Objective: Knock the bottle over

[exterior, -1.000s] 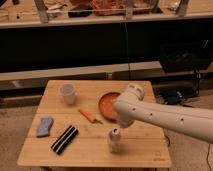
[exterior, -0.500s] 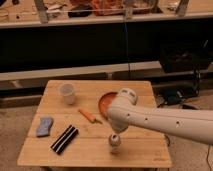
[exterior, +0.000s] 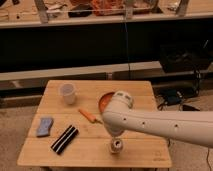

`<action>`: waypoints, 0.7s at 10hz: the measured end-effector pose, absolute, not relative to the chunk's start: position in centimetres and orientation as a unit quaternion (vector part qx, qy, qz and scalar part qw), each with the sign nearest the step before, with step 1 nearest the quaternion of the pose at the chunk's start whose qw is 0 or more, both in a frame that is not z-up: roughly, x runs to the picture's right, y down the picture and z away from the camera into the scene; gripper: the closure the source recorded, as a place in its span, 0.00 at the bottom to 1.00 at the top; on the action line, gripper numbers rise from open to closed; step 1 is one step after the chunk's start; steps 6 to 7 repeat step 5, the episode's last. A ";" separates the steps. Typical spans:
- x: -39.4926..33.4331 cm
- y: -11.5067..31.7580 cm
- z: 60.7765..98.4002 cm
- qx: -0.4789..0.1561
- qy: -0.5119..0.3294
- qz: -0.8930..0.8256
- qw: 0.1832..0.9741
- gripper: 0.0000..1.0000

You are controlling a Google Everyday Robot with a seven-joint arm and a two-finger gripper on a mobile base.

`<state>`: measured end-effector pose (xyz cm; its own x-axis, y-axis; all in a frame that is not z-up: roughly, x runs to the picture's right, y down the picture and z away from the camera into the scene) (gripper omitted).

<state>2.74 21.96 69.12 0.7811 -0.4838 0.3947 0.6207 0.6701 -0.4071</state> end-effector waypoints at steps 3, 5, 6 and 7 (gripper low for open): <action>2.5 21.5 69.2 -0.266 -0.129 -0.309 0.904 0.99; 2.1 21.5 68.9 -0.266 -0.127 -0.312 0.903 0.99; 2.1 21.5 68.9 -0.266 -0.127 -0.312 0.903 0.99; 2.1 21.5 68.9 -0.266 -0.127 -0.312 0.903 0.99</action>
